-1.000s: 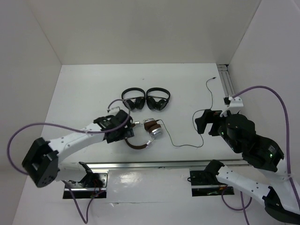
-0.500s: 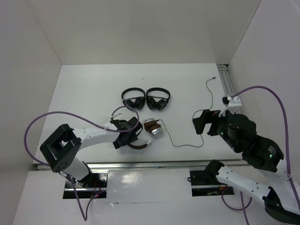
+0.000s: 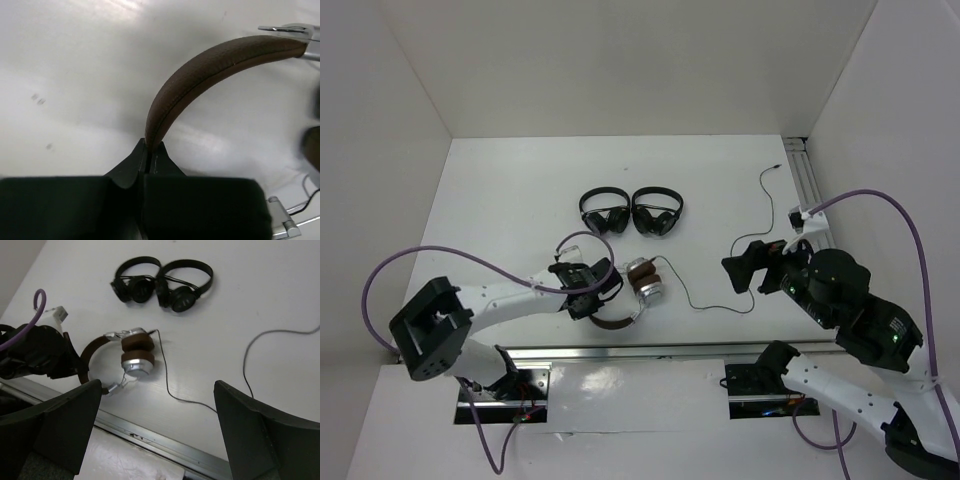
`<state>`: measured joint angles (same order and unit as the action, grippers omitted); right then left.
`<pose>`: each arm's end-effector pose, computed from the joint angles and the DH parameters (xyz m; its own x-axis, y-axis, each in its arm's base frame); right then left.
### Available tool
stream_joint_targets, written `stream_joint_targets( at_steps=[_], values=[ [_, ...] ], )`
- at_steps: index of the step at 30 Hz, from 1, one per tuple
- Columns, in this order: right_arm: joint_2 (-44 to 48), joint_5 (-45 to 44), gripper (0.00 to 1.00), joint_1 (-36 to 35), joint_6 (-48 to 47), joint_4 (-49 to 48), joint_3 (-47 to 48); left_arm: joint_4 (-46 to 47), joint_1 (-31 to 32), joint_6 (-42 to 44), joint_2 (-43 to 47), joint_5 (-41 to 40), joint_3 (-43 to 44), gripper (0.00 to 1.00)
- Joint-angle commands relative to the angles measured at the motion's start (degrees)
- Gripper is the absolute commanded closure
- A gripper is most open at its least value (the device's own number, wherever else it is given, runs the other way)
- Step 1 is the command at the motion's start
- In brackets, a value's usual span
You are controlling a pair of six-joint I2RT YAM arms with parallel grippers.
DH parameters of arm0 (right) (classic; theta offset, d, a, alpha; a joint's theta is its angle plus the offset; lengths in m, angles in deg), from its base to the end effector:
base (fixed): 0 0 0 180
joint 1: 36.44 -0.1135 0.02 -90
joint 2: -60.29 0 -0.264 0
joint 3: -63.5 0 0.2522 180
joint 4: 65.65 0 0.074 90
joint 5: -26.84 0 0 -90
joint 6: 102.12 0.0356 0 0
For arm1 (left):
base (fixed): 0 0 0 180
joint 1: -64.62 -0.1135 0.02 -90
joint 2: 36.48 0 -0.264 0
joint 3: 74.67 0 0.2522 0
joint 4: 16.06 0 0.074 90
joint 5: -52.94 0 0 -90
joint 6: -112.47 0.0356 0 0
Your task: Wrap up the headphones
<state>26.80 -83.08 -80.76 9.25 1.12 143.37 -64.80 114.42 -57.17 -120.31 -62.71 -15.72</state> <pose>0.0618 0.0434 0.4043 -0.3882 0.0997 -0.9162 -0.3081 0.9229 0.2310 0.1734 -0.1813 0.1681 -0.7112 -0.5323 -0.4592 -0.4995 0.8423 -0.2027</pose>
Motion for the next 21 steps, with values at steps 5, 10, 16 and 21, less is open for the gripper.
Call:
stream_joint_targets(
  at_steps=[5, 10, 16, 21],
  values=[
    [6.51, 16.66, 0.00, 0.37, -4.50, -19.08, -10.72, -27.22, 4.86, 0.53, 17.02, -10.63, 15.42, 1.00],
    [0.81, 20.27, 0.00, 0.37, -3.35, -26.37, -17.49, -40.50, 2.24, 5.70, 23.18, -19.43, 30.11, 1.00],
    [-7.81, 26.41, 0.00, 0.37, -2.73, -40.86, -21.80, -43.24, -5.40, 18.98, 23.80, -20.49, 46.38, 1.00],
    [-11.84, 29.41, 0.03, 0.37, -2.73, -52.99, -25.05, -43.24, -9.54, 27.06, 21.70, -18.30, 55.78, 1.00]
  ],
)
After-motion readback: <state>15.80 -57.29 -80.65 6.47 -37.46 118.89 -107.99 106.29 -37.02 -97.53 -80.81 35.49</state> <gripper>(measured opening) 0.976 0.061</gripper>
